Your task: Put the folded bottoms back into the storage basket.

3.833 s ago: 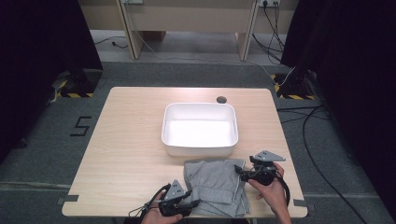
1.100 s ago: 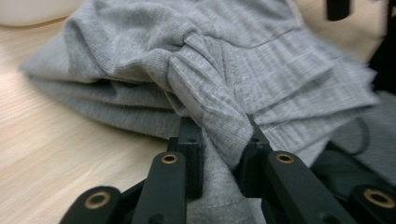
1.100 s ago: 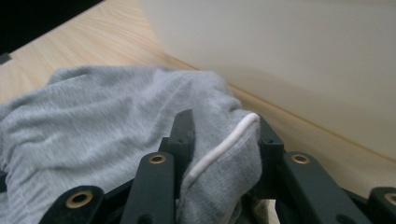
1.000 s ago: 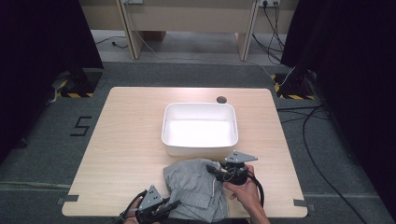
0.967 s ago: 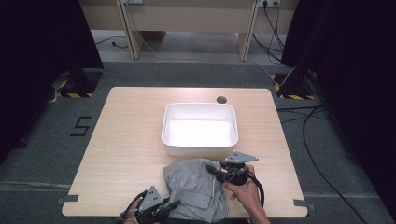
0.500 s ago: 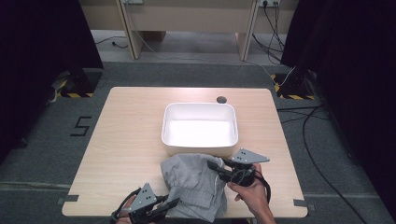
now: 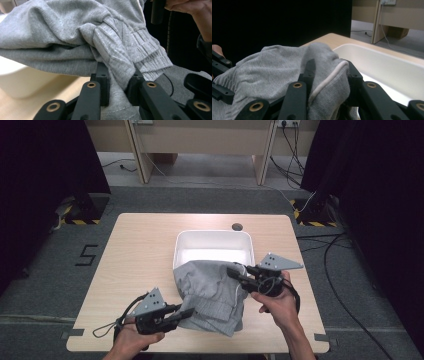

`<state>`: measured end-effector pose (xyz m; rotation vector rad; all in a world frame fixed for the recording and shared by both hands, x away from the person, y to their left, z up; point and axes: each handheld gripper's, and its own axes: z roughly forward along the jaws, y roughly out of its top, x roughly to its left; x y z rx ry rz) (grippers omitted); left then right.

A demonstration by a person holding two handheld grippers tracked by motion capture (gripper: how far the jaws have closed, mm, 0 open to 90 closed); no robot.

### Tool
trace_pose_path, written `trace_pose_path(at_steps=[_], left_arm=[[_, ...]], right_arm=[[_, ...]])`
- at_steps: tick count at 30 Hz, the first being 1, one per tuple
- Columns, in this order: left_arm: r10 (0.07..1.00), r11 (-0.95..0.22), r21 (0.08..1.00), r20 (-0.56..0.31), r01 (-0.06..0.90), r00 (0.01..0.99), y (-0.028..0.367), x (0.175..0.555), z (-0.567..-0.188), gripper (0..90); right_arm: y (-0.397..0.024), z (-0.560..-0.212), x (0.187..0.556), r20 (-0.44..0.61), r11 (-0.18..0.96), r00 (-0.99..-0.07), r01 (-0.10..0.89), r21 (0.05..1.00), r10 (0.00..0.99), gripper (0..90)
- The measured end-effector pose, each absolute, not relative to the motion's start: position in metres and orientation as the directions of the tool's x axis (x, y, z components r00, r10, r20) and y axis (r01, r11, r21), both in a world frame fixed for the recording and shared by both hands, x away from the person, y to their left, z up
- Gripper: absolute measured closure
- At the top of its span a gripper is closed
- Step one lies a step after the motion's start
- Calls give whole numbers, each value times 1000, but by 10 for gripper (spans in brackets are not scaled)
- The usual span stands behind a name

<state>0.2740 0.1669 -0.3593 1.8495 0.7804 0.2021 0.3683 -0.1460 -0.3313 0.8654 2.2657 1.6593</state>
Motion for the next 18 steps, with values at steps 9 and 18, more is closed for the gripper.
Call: trace_pose_path(at_steps=[9, 18], left_arm=[[603, -232, 882, -201, 411, 772, 165, 303, -332, 761], [626, -237, 877, -191, 417, 756, 169, 334, -313, 761]], right_arm=[[-140, -297, 399, 144, 226, -804, 327, 918, 577, 698], [-134, -279, 427, 147, 227, -793, 338, 914, 591, 700]])
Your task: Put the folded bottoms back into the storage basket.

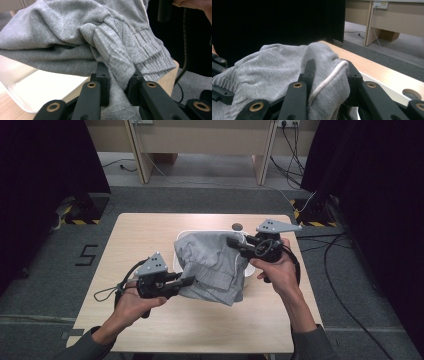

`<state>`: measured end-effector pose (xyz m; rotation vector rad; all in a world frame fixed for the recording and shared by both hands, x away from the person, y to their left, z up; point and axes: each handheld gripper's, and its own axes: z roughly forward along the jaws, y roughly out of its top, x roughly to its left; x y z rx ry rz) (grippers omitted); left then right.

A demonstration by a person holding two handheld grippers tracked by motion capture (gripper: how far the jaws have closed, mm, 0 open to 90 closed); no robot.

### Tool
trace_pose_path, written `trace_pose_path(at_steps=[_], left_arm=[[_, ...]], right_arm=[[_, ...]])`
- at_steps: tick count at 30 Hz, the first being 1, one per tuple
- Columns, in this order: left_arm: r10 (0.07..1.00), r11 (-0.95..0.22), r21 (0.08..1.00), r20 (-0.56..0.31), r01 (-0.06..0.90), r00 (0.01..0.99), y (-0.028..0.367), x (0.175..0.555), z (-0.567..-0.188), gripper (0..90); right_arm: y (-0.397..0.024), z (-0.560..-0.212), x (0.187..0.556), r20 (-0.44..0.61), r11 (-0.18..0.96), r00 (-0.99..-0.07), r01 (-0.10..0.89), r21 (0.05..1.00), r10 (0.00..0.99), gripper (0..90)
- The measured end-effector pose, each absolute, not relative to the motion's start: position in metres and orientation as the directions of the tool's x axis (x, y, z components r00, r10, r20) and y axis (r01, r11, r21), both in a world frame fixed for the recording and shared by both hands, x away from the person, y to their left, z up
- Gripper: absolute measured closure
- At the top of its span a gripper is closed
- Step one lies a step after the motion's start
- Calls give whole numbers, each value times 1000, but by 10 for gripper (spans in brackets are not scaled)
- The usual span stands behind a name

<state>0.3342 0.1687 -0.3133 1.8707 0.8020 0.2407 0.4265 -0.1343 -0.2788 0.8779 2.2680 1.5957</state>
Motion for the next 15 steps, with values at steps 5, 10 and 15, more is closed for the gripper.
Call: trace_pose_path(at_steps=[5, 10, 15], left_arm=[[649, -227, 874, -193, 430, 736, 169, 354, -309, 761], [666, -215, 869, -203, 446, 718, 167, 372, -312, 761], [677, -202, 867, -212, 455, 704, 161, 389, -313, 760]], right_arm=[[-129, -273, 445, 129, 239, -783, 335, 911, 609, 700], [-125, -272, 465, 116, 255, -771, 343, 904, 627, 700], [-122, -274, 487, 122, 261, -753, 368, 892, 647, 700]])
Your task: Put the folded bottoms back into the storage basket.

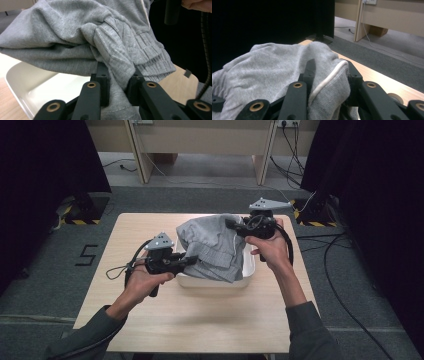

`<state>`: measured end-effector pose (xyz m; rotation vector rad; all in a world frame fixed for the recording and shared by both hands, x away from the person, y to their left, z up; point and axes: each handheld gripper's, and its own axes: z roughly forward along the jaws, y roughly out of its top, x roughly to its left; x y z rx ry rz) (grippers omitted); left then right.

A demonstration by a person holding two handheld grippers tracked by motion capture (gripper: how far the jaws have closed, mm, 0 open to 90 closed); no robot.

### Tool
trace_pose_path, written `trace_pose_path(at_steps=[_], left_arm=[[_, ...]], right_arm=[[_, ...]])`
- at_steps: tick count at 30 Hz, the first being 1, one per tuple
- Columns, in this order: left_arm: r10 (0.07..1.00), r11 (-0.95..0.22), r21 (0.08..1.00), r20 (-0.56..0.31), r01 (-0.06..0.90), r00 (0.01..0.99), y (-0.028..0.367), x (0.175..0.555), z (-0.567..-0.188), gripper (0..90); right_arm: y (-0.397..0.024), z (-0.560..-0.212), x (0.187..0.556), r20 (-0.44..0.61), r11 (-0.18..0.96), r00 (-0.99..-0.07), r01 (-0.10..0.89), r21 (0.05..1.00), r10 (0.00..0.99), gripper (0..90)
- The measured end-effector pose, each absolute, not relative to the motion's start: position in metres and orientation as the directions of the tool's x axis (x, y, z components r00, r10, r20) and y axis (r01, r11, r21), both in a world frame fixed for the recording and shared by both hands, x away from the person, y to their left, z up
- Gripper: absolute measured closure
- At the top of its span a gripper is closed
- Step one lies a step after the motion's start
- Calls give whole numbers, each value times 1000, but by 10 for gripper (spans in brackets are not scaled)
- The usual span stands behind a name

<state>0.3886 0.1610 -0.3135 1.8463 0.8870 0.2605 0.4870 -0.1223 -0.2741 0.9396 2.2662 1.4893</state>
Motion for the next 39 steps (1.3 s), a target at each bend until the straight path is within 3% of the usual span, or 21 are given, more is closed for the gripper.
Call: trace_pose_path(at_steps=[18, 39], left_arm=[[728, -199, 813, -252, 547, 638, 148, 435, -356, 760], [755, -233, 764, -247, 601, 607, 140, 447, -393, 756]], right_arm=[[-110, -319, 541, 121, 316, -686, 476, 821, 718, 701], [-107, -368, 557, 135, 341, -647, 554, 760, 751, 700]])
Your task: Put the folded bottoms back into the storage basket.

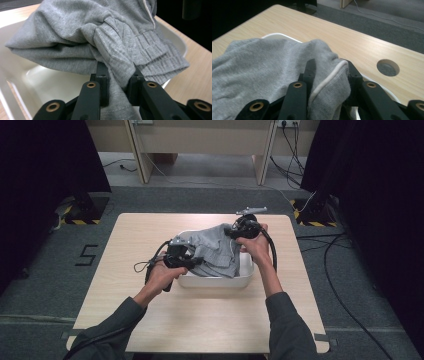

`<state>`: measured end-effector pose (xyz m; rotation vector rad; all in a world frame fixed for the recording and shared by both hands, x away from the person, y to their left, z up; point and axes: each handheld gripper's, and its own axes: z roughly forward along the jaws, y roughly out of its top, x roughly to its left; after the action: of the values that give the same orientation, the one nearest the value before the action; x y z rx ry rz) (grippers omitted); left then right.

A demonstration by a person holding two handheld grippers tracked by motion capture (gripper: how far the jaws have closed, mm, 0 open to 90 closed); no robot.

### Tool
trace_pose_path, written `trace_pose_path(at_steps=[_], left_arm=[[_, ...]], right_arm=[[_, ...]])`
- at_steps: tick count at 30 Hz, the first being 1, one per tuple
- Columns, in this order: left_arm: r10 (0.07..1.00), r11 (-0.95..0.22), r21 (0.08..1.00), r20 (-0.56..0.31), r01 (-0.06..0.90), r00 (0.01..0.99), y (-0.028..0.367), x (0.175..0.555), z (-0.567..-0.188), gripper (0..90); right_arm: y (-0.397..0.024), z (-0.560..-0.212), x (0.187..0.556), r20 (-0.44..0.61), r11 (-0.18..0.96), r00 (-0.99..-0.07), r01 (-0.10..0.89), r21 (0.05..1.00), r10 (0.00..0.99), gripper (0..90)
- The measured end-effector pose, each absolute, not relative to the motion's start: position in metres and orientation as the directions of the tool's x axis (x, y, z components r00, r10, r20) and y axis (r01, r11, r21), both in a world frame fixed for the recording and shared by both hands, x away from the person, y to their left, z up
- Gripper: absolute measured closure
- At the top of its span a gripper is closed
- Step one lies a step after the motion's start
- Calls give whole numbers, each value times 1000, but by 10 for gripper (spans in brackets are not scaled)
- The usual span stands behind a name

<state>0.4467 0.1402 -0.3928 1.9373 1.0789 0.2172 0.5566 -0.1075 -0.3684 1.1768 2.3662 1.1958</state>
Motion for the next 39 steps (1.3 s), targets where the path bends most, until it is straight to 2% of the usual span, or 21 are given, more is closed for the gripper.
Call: trace_pose_path(at_steps=[19, 21, 23, 25, 27, 29, 32, 39], left_arm=[[772, -279, 698, -245, 659, 586, 137, 451, -414, 724], [773, -289, 687, -244, 667, 586, 138, 452, -415, 703], [775, -289, 678, -249, 675, 581, 139, 453, -416, 676], [778, -293, 670, -248, 682, 578, 141, 453, -416, 608], [779, -299, 678, -233, 672, 582, 143, 452, -415, 618], [783, -285, 686, -237, 670, 576, 145, 452, -411, 598], [786, -279, 702, -226, 656, 576, 147, 451, -405, 585], [782, -260, 733, -223, 628, 583, 149, 445, -397, 564]], right_arm=[[-97, -396, 566, 128, 396, -636, 612, 685, 761, 682], [-94, -399, 566, 100, 416, -630, 615, 670, 770, 673], [-93, -400, 566, 97, 423, -629, 620, 661, 771, 646], [-93, -402, 566, 100, 422, -623, 630, 652, 776, 599], [-91, -403, 565, 82, 442, -618, 642, 627, 782, 543], [-90, -402, 564, 47, 462, -619, 632, 622, 784, 533], [-92, -398, 563, 47, 432, -596, 631, 645, 801, 491], [-101, -381, 558, 51, 410, -596, 609, 679, 801, 489]])
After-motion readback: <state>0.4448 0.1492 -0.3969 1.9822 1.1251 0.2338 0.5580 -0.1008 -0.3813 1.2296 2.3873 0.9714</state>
